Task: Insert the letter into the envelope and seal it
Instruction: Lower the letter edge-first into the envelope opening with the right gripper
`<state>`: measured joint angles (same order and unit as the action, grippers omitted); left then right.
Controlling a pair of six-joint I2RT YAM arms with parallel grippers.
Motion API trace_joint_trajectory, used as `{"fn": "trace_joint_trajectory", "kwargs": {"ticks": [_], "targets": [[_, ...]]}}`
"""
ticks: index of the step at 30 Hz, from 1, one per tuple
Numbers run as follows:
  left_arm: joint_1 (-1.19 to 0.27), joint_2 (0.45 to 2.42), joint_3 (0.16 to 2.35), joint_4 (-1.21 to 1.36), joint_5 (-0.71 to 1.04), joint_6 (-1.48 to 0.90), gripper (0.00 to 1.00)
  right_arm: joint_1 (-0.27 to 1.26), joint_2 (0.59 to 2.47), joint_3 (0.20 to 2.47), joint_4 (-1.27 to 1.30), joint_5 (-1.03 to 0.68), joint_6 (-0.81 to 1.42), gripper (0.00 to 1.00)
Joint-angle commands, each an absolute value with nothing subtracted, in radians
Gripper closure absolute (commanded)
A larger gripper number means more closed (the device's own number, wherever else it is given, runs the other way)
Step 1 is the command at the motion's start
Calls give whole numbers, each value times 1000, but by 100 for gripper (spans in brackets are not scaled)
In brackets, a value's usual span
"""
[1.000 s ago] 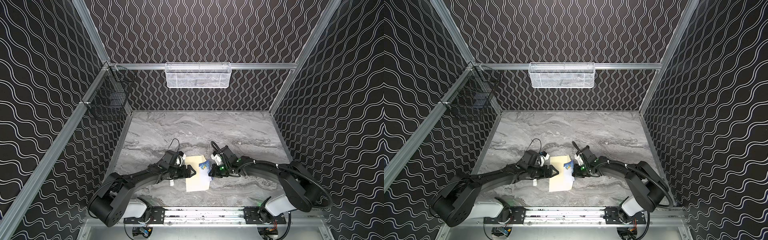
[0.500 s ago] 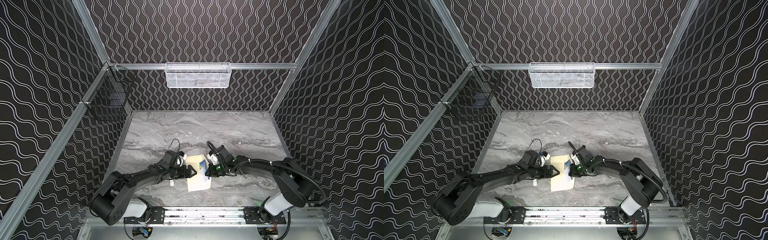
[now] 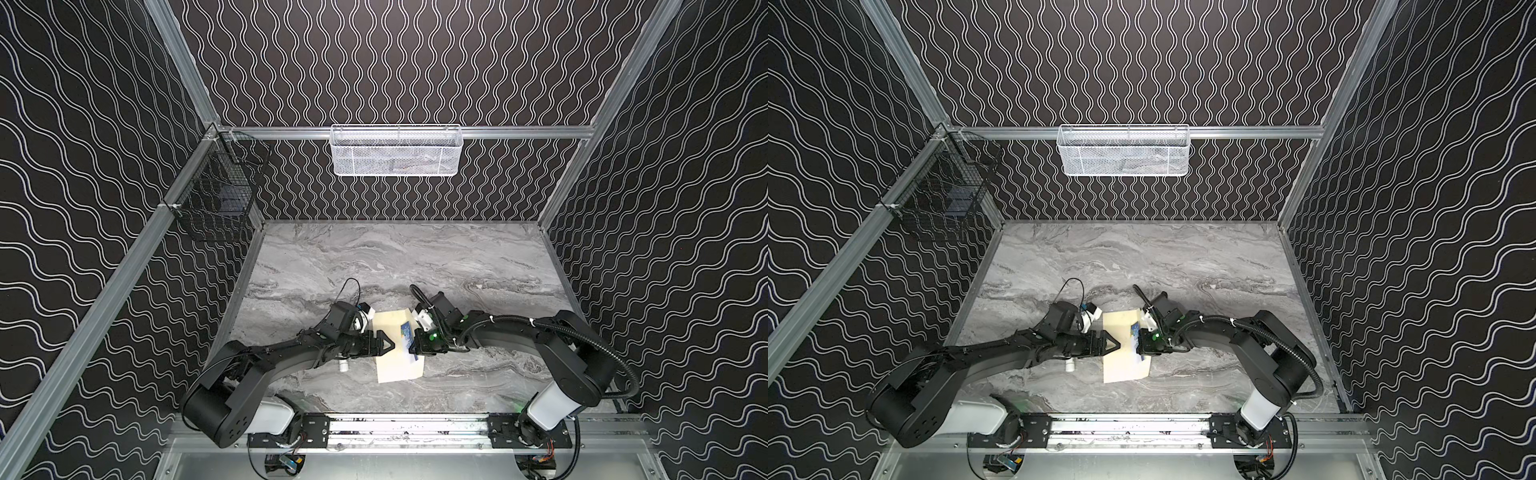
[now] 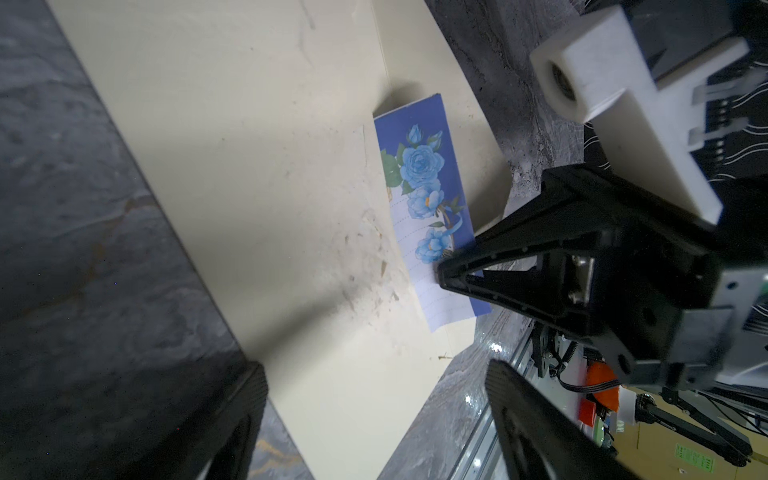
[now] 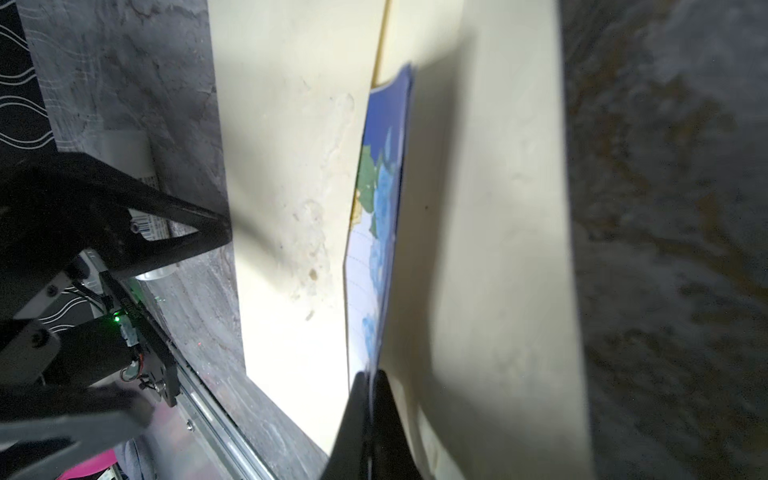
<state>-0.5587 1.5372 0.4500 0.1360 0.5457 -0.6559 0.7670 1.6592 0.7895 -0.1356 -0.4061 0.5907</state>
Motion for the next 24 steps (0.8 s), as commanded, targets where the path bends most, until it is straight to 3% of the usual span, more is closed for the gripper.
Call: {"fn": "trace_joint_trajectory", "kwargs": {"ticks": [1, 20, 24], "targets": [[-562, 1546, 437, 90, 520, -664, 12, 773, 1666, 802, -121, -416, 587, 100], [-562, 1534, 426, 96, 511, -653, 12, 782, 1719, 860, -177, -400, 556, 100], [-562, 1526, 420, 93, 508, -652, 12, 782, 1689, 864, -215, -378, 546, 94]]}}
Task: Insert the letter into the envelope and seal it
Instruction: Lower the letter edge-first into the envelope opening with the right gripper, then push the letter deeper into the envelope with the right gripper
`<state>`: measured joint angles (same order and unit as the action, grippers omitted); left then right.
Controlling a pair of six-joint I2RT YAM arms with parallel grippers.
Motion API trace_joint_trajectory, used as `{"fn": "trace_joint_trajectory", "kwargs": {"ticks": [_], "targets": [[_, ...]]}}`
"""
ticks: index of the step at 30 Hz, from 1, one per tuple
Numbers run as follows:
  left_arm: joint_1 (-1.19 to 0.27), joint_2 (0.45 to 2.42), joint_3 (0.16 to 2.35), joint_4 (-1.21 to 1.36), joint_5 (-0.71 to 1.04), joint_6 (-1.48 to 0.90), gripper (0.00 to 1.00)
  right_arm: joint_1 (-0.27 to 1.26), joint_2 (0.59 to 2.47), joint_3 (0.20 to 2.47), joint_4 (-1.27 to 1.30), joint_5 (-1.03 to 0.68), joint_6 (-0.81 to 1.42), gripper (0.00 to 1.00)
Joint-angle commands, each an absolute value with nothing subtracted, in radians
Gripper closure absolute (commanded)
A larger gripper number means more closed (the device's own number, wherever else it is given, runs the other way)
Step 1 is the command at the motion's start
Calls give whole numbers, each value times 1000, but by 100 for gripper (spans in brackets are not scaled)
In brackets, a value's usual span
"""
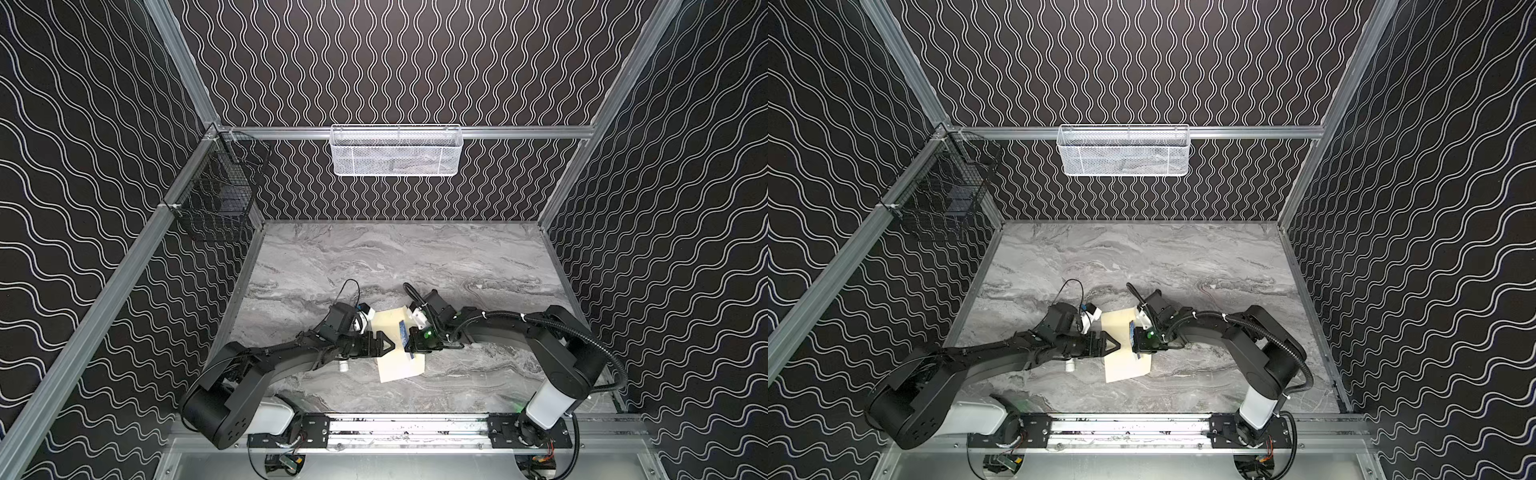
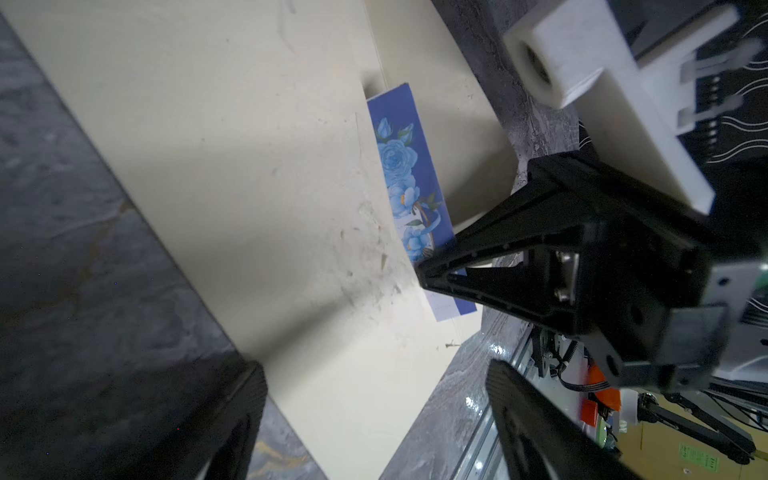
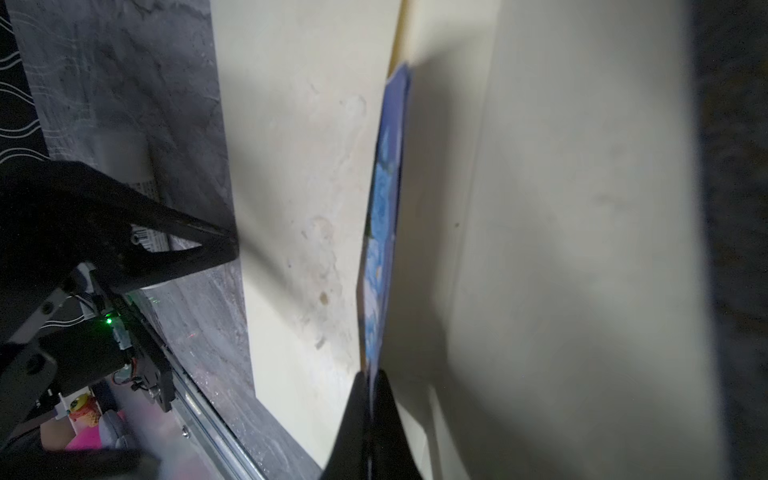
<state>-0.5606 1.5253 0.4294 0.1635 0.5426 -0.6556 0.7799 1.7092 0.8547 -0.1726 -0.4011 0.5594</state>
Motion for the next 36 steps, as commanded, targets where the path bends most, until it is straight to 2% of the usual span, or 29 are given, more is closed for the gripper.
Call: {"fn": "trace_joint_trajectory", "kwargs": {"ticks": [1, 5, 12, 22, 36], "targets": [[-562, 1525, 419, 94, 508, -652, 12, 781, 1682, 867, -228, -368, 545, 91], [-562, 1524, 419, 89, 508, -649, 12, 782, 1658, 880, -290, -322, 534, 76], [-561, 1567, 395, 165, 517, -670, 13, 782, 1602, 884, -325, -301, 538, 65], [-563, 1531, 419, 100, 499, -656, 13, 823, 1617, 941, -419, -106, 572, 63], [-561, 1563, 434, 112, 521, -649, 15, 833, 1671, 939, -376, -132, 583, 66]]}}
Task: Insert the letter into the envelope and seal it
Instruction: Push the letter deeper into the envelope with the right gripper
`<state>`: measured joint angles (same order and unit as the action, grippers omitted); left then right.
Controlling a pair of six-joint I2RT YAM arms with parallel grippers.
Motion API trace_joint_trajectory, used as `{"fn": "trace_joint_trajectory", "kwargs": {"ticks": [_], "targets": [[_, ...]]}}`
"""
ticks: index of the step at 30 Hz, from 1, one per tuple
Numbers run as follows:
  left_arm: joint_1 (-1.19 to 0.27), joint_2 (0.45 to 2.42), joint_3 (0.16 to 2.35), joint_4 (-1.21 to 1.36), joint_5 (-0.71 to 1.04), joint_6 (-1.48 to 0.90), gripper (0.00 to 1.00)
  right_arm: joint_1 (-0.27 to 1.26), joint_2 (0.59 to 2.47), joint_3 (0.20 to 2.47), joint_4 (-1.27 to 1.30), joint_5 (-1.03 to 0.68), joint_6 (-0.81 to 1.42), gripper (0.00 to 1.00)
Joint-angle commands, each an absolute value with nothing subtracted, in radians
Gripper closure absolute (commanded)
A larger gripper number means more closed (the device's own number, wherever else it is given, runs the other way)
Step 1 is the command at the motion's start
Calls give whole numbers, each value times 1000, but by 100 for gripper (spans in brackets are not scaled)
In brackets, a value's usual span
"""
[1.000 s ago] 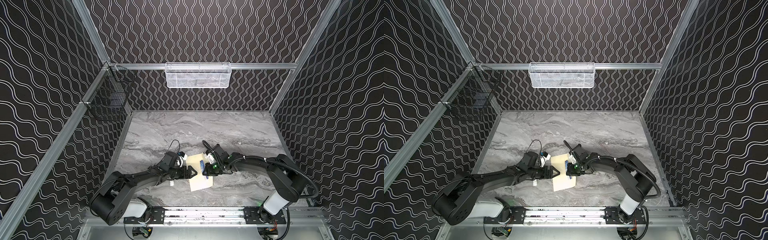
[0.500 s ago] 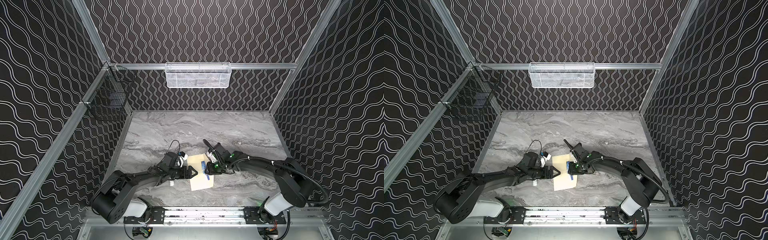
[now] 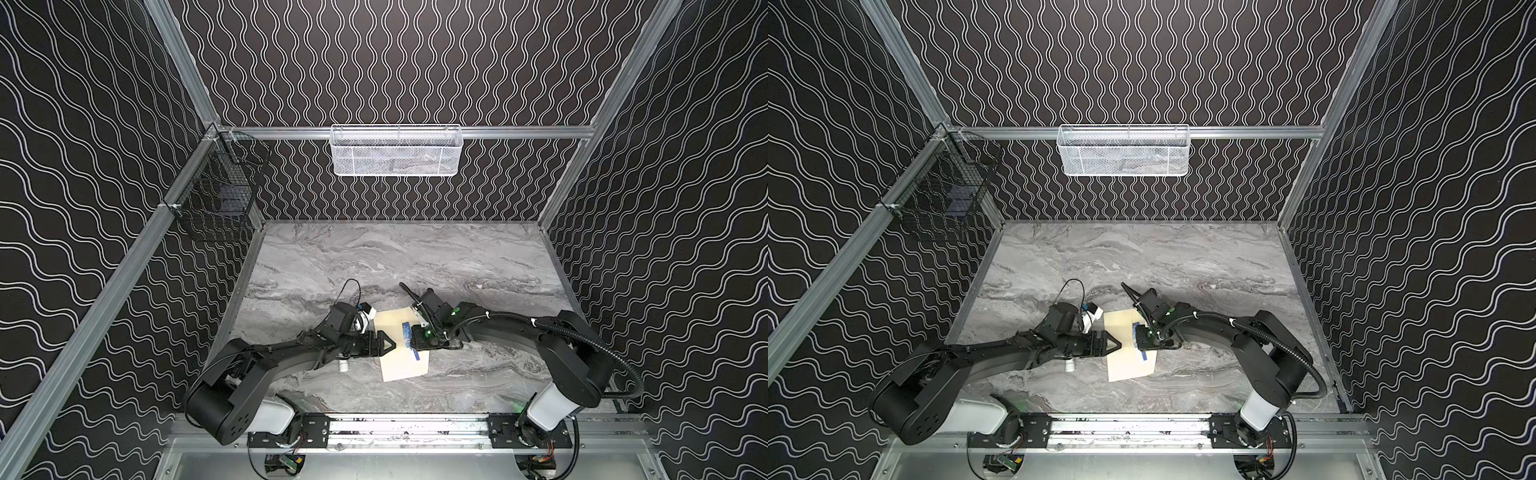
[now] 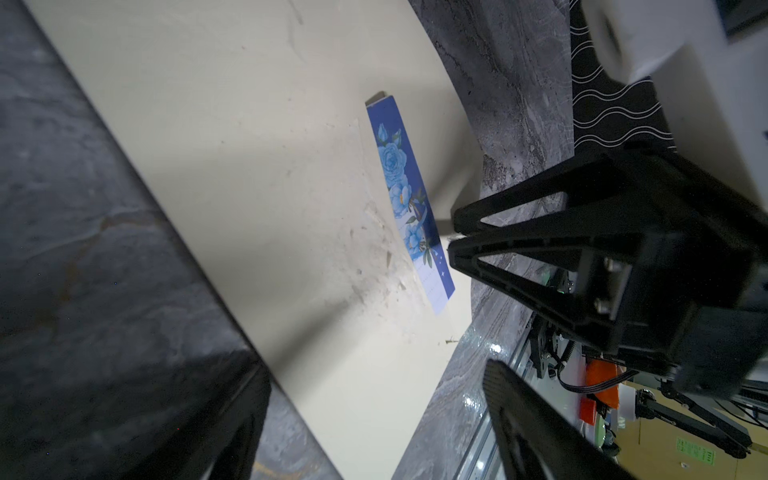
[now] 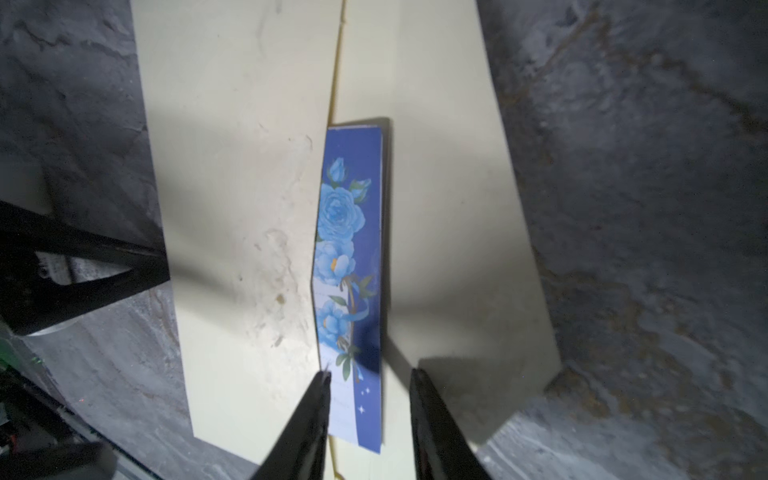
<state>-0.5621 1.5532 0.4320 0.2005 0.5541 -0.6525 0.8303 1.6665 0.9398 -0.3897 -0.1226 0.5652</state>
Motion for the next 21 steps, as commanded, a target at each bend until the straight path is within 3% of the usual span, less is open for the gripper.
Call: {"fn": "trace_joint_trajectory", "kwargs": {"ticks": [1, 21], "targets": [[-561, 1565, 436, 112, 524, -647, 15, 833, 1673, 939, -374, -133, 584, 67], [-567, 1585, 449, 130, 562, -645, 23, 838, 1695, 925, -325, -178, 597, 71]]}}
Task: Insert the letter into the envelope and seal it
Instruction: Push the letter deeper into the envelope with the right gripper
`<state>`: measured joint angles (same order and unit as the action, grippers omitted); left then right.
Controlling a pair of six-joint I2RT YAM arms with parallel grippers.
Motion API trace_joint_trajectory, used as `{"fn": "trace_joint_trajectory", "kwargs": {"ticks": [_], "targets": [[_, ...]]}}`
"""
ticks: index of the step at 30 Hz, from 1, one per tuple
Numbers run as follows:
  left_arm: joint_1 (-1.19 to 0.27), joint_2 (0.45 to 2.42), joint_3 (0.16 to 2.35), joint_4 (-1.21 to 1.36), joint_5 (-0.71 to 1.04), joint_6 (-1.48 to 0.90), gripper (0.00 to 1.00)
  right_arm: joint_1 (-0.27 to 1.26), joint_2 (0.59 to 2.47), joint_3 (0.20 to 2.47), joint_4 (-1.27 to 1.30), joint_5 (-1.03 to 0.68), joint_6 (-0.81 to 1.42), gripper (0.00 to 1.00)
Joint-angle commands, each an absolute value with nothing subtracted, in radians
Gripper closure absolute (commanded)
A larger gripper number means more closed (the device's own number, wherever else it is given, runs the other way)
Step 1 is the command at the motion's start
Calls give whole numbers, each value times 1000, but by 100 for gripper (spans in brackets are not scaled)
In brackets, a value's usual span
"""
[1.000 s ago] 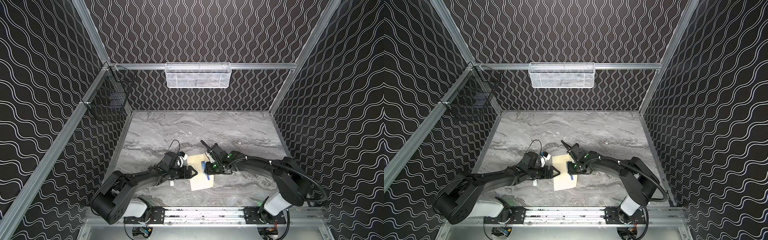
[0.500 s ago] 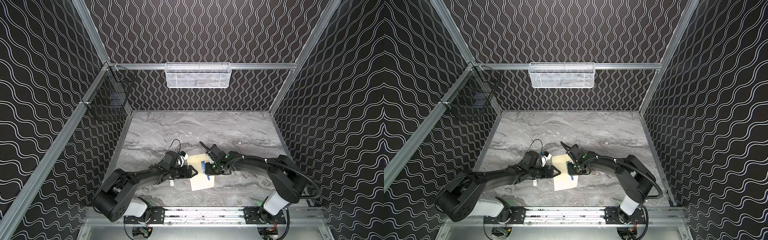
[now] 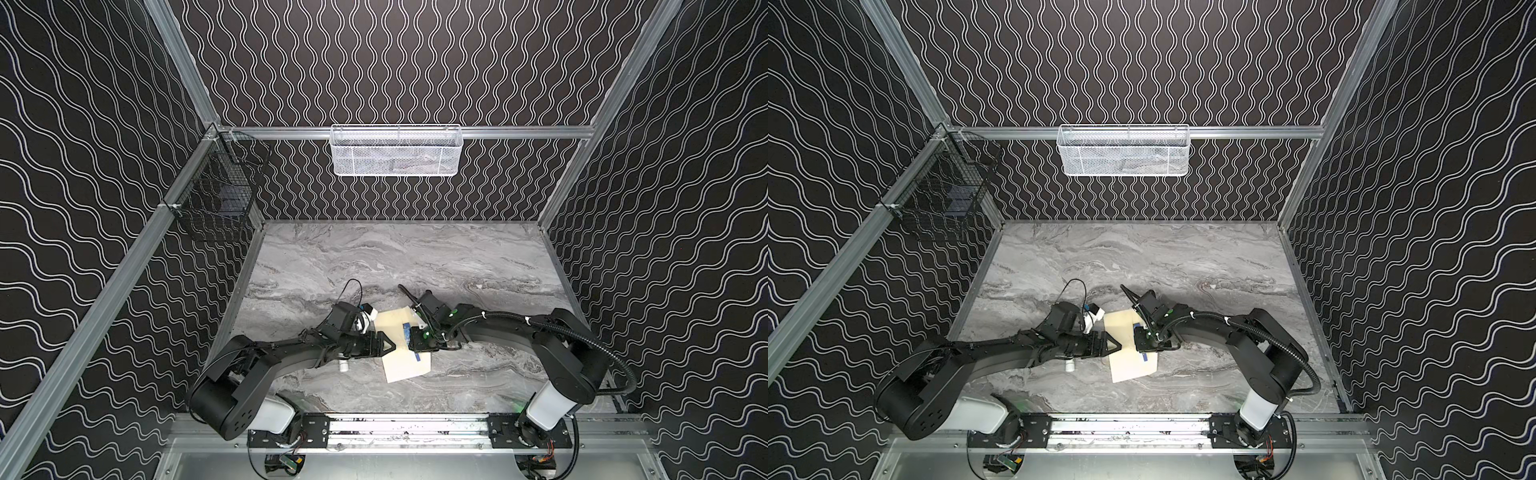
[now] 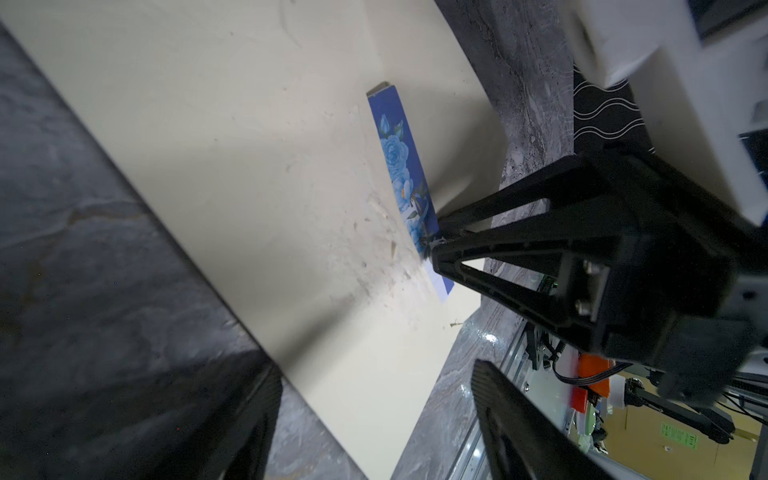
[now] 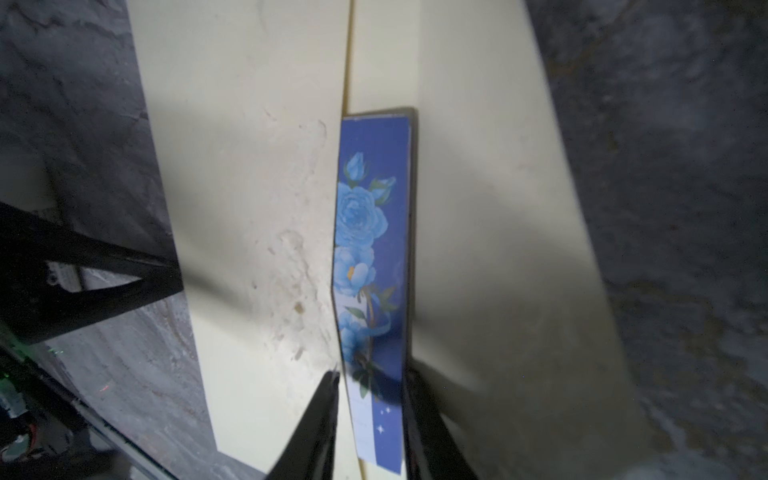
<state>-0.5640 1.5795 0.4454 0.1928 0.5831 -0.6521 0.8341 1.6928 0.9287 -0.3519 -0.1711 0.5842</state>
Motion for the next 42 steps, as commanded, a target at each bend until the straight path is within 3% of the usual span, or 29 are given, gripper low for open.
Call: {"fn": "trace_joint_trajectory", "kwargs": {"ticks": [1, 22, 42], "targets": [[-568, 1581, 448, 126, 559, -645, 23, 839, 1695, 924, -320, -183, 601, 71], [-571, 1615, 450, 151, 578, -637, 24, 858, 1667, 900, -258, -210, 640, 71], [-562, 1577, 549, 43, 438, -628, 24, 857, 1689, 1041, -336, 40, 621, 66]]}}
